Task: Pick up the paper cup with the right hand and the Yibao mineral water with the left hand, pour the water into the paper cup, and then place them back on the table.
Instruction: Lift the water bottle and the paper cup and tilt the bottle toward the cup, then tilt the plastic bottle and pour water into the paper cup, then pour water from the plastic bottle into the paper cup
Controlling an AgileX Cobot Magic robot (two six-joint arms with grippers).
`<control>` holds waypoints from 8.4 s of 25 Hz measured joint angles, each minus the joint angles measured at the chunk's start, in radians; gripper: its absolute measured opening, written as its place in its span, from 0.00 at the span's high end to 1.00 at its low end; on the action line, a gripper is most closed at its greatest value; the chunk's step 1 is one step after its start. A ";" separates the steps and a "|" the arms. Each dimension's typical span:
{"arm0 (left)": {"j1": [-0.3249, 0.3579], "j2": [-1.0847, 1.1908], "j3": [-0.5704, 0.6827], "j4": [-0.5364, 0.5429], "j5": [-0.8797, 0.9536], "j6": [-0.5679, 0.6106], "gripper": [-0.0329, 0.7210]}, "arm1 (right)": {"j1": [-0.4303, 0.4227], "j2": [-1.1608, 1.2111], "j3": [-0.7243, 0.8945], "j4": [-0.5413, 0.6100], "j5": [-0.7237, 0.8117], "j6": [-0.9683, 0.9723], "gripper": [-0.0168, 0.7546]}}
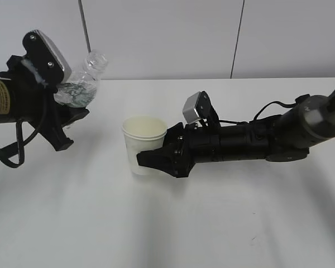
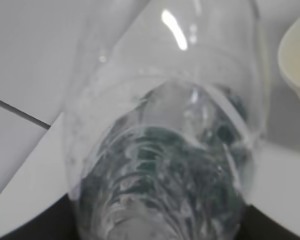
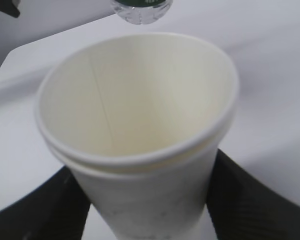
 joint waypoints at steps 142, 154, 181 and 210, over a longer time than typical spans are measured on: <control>-0.171 0.041 -0.090 0.720 0.540 0.008 0.54 | 0.061 0.009 -0.114 -0.201 0.096 0.186 0.30; -0.171 0.041 -0.090 0.731 0.545 0.008 0.54 | 0.061 0.009 -0.114 -0.201 0.097 0.186 0.30; -0.171 0.041 -0.091 0.752 0.552 -0.021 0.55 | 0.061 0.010 -0.114 -0.203 0.100 0.186 0.30; -0.171 0.043 -0.091 0.764 0.552 -0.025 0.55 | 0.061 0.010 -0.114 -0.203 0.105 0.186 0.30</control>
